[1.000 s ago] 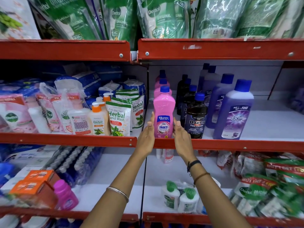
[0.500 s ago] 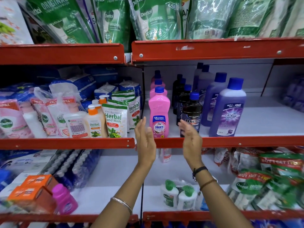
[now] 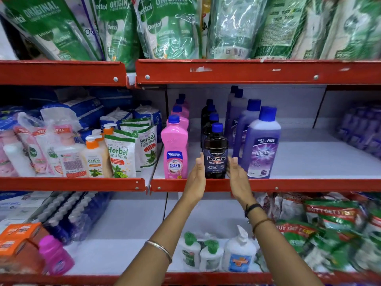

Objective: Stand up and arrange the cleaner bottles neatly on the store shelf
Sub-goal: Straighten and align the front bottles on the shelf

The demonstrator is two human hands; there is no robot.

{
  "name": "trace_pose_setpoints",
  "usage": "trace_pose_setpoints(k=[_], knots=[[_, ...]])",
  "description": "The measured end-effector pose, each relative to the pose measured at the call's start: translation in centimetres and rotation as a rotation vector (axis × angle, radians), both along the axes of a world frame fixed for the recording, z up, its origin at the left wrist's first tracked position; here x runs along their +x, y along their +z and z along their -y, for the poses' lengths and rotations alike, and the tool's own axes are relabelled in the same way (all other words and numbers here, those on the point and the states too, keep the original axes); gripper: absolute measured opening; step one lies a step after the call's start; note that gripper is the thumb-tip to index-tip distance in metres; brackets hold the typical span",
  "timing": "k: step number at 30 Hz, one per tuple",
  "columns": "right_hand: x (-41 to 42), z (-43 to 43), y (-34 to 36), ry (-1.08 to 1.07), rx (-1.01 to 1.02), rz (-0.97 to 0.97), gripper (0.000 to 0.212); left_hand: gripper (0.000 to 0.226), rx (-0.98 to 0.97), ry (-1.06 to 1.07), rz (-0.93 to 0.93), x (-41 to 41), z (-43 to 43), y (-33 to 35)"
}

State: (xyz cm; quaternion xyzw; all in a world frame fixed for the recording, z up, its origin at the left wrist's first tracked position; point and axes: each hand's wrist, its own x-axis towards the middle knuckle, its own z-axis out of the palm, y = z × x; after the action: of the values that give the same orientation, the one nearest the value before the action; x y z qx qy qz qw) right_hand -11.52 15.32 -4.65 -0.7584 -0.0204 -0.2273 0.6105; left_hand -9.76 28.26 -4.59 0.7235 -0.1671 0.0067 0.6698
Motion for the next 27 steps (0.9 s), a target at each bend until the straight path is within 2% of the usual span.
trace_pose_setpoints(k=[6, 9, 10, 13, 15, 17, 20, 24, 27], knots=[[0.9, 1.0, -1.2, 0.033, -0.097, -0.002, 0.044, 0.093, -0.003, 0.014, -0.019, 0.8, -0.1, -0.4], [0.1, 0.9, -0.8, 0.072, -0.112, 0.015, 0.075, 0.092, 0.002, 0.068, 0.011, 0.3, 0.3, -0.1], [-0.5, 0.8, -0.7, 0.074, -0.102, 0.044, 0.079, 0.085, -0.002, 0.114, 0.050, -0.3, 0.7, -0.2], [-2.5, 1.7, -1.2, -0.049, -0.012, 0.235, 0.053, 0.059, -0.059, 0.306, 0.220, -3.4, 3.0, -1.3], [-3.5, 3.4, -1.4, -0.190, 0.072, 0.377, 0.043, 0.054, -0.087, 0.268, 0.307, -5.1, 5.1, -2.4], [-3.8, 5.7, -1.2, -0.314, 0.122, 0.431, 0.043, 0.049, -0.059, 0.152, 0.290, -5.8, 7.3, -3.1], [-3.2, 8.8, -0.3, -0.331, 0.108, 0.285, 0.053, 0.044, -0.053, 0.097, 0.172, -4.7, 10.0, -2.2], [-2.5, 10.9, 0.1, -0.161, 0.054, 0.102, 0.050, 0.052, 0.011, 0.077, 0.011, -2.6, 12.0, 0.8], [-2.2, 11.8, 0.0, -0.087, 0.043, 0.060, 0.049, 0.059, 0.089, 0.045, 0.021, -1.7, 12.4, 1.8]])
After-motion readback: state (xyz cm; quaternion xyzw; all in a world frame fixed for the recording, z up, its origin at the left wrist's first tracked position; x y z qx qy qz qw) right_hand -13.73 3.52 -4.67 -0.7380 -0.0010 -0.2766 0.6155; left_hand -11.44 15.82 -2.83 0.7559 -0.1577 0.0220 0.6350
